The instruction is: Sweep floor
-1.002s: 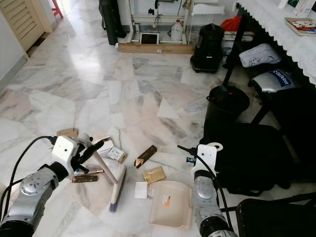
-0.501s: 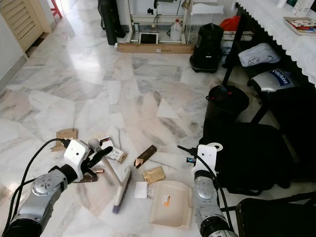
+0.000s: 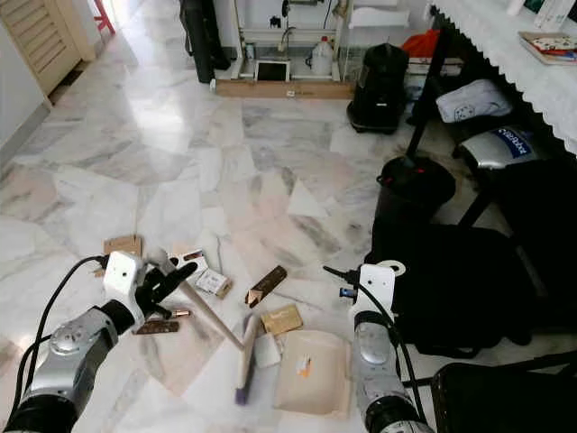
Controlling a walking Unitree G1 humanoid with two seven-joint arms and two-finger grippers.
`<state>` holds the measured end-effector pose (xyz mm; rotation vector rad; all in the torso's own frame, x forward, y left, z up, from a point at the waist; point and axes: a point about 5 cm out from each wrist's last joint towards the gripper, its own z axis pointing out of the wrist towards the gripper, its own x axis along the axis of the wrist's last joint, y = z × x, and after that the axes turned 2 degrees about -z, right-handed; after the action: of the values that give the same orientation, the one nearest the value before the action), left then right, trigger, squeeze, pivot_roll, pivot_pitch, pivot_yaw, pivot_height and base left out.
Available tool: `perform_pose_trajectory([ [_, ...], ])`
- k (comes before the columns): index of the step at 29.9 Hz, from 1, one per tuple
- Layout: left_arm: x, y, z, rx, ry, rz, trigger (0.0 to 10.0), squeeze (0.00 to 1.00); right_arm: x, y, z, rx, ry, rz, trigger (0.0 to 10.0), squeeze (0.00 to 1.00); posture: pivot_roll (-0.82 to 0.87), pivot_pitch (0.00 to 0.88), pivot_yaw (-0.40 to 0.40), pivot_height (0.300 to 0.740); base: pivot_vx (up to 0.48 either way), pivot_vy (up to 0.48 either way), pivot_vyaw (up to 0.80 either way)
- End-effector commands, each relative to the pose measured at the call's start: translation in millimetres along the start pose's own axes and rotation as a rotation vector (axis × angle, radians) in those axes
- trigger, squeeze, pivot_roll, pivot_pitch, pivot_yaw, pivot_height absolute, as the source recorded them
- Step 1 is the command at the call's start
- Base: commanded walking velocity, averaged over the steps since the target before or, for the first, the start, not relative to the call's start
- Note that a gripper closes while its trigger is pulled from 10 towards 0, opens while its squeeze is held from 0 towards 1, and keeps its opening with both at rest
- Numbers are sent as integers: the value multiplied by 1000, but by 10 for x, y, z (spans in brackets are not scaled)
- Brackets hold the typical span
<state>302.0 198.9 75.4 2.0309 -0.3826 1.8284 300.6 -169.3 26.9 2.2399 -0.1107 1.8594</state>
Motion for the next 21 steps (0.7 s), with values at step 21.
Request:
perform_pose_trajectory([
  [21, 596, -55, 41, 239, 316, 94, 10000, 0, 168, -85, 82, 47, 40, 71, 10000, 0, 53, 53, 2, 740, 0, 0, 0],
])
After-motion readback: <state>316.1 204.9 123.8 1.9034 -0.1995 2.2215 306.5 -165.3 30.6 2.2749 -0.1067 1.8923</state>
